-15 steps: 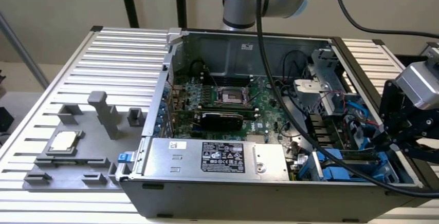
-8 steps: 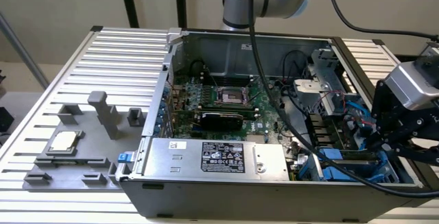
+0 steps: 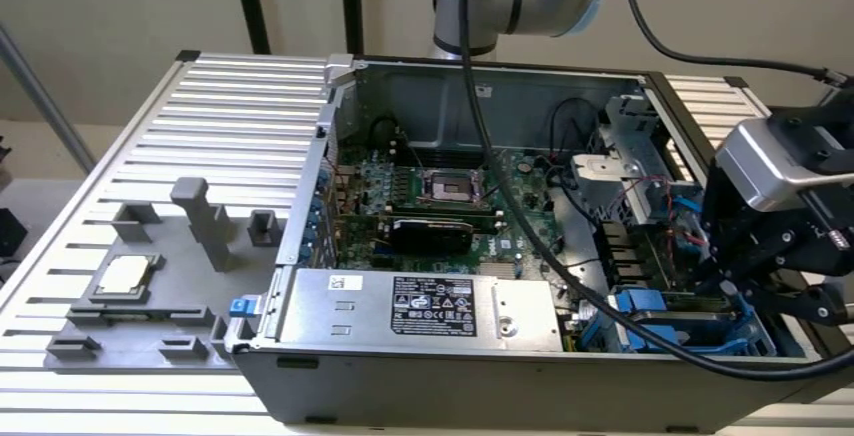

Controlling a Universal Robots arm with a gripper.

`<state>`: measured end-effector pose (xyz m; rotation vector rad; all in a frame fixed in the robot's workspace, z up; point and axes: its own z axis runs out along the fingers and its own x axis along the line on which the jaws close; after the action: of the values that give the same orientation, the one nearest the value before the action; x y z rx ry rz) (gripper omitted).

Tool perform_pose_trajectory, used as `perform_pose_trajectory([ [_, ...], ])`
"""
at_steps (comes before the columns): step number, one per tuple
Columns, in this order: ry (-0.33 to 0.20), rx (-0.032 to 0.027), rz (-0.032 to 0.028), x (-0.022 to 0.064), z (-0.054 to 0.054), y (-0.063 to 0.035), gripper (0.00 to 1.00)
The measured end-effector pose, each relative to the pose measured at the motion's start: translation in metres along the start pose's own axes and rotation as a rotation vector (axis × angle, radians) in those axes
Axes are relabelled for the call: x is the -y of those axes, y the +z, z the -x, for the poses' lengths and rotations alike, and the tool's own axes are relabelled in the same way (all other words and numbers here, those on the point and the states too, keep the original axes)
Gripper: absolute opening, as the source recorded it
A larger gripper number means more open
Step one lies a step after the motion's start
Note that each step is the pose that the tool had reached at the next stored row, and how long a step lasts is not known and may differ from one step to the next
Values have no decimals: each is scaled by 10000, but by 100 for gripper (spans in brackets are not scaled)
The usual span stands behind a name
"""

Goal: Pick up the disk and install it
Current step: 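Insert the first disk wire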

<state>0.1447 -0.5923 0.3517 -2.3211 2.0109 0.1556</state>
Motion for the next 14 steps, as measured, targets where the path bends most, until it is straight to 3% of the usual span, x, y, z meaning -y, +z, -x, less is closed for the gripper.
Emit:
perform_pose_trajectory([
  [7, 682, -257, -44, -1, -3, 17, 16],
  [10, 958, -303, -66, -1, -4, 30, 16],
  [14, 1204, -318, -90, 0, 0, 39, 16],
])
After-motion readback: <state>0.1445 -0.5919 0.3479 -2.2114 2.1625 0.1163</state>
